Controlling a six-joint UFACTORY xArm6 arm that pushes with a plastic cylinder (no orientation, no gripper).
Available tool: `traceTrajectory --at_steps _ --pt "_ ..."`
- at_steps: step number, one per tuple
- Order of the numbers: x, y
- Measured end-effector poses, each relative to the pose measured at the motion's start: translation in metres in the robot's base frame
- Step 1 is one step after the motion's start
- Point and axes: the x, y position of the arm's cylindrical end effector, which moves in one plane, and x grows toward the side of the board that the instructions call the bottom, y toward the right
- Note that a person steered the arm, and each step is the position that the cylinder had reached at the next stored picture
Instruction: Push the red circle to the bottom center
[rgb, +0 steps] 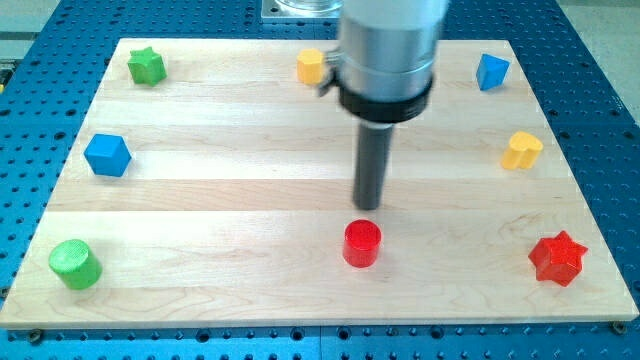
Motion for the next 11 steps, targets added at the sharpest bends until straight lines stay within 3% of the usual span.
traceTrajectory --at_steps 1,3,4,6,8,11 --pt "0.025 0.016" --pt "0.048 -0.017" --pt "0.081 -0.020" --pt "0.088 -0.020" --pt "0.106 0.020" --pt "-0.020 0.021"
